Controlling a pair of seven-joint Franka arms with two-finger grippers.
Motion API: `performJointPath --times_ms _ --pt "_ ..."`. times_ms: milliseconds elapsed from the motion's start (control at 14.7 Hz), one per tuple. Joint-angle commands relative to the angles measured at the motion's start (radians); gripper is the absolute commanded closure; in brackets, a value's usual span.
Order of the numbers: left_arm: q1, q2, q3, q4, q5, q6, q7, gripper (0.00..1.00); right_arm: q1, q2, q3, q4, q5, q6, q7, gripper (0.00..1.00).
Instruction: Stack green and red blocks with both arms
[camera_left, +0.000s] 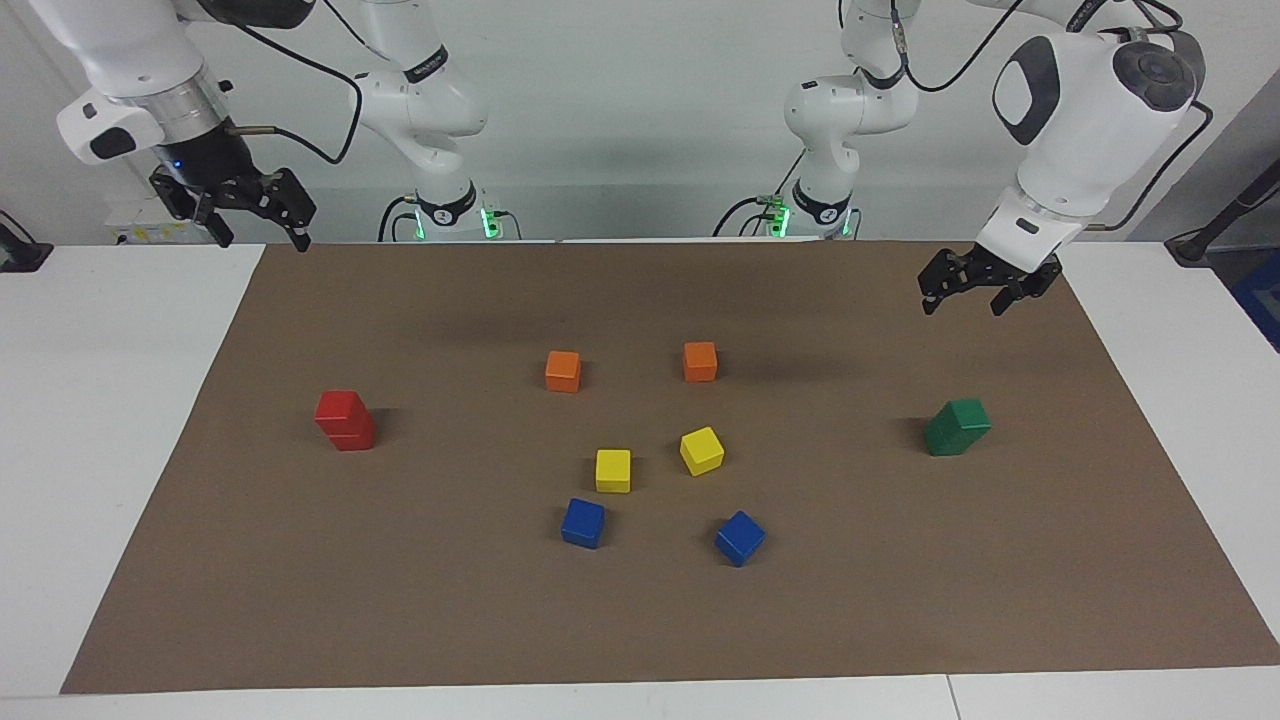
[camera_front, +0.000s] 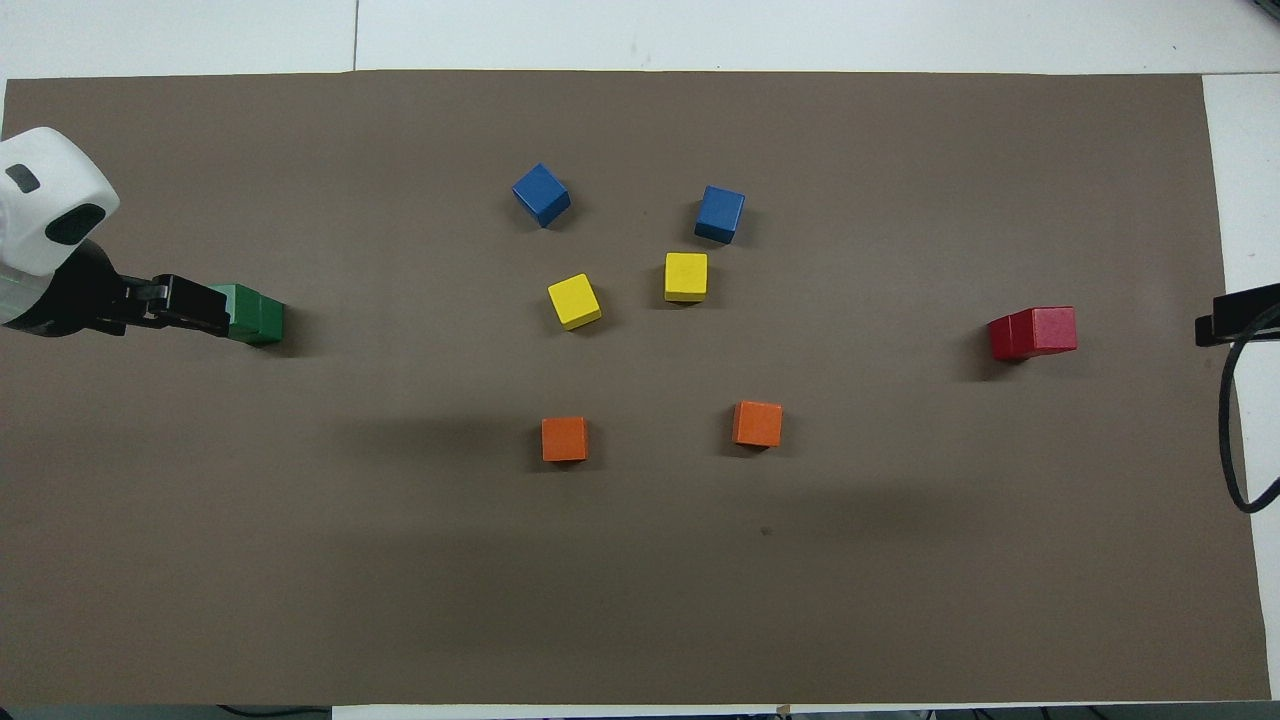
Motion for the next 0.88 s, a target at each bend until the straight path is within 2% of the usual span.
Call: performJointPath --times_ms 0,814 --pt "-0.010 -0.010 0.006 0.005 -0.005 -0.008 -0.005 0.00 -0.019 0.006 0.016 0.013 0.003 -0.019 0.007 0.00" --pt "-0.016 -0.010 0.006 0.005 -0.005 -0.006 -0.005 0.00 -0.025 -0.003 0.010 -0.007 -0.038 -0.013 0.012 0.00"
